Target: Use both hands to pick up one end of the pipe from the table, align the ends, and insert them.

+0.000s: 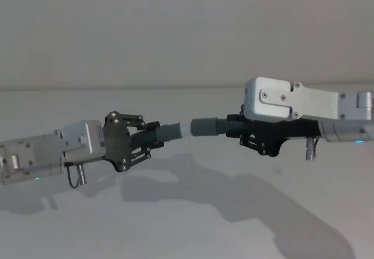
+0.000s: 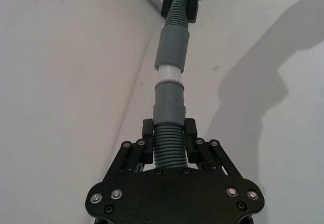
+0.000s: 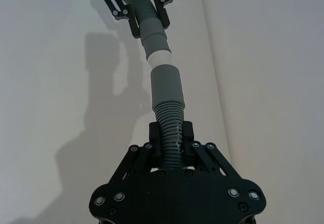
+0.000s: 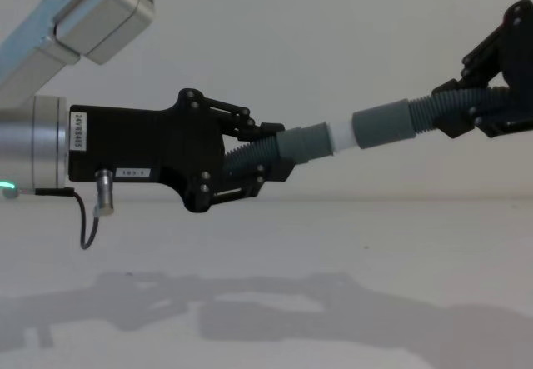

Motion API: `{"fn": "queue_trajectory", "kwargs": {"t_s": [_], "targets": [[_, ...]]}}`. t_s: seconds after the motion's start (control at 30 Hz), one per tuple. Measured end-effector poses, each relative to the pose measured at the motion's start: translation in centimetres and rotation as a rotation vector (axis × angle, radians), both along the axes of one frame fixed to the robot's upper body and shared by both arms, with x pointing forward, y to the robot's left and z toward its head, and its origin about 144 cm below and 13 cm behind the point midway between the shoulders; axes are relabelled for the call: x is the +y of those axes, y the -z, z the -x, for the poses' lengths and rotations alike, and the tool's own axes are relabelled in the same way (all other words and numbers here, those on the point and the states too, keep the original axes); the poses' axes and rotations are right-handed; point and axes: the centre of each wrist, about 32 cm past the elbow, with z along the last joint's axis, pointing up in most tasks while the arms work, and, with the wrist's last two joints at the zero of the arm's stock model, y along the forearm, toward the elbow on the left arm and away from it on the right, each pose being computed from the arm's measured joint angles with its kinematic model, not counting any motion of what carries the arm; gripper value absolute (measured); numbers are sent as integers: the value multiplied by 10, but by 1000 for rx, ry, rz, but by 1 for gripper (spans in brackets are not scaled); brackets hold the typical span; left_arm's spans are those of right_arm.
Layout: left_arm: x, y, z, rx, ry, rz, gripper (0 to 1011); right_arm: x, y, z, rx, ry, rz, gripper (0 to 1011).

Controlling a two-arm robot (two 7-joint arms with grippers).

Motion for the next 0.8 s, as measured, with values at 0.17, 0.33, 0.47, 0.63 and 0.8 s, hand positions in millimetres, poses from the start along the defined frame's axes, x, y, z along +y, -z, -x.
{"fn": "queue_trajectory", "kwargs": {"t_s": [0.17,0.33,0.47,0.63,0.8], "targets": [[0,0,0,0,0,0,320,0,1,-3,8,-6,-2,222],[0,0,0,0,0,0,320,-1,2,-5,15,-8,-4,222],[0,0,0,0,0,0,320,-2,3,-6,19,-9,-9,223],[0,0,0,0,0,0,320,-2,3,-7,20,-11,-15,223],[0,0,0,0,0,0,320,-3,3,-7,20,-12,-20,223]]}}
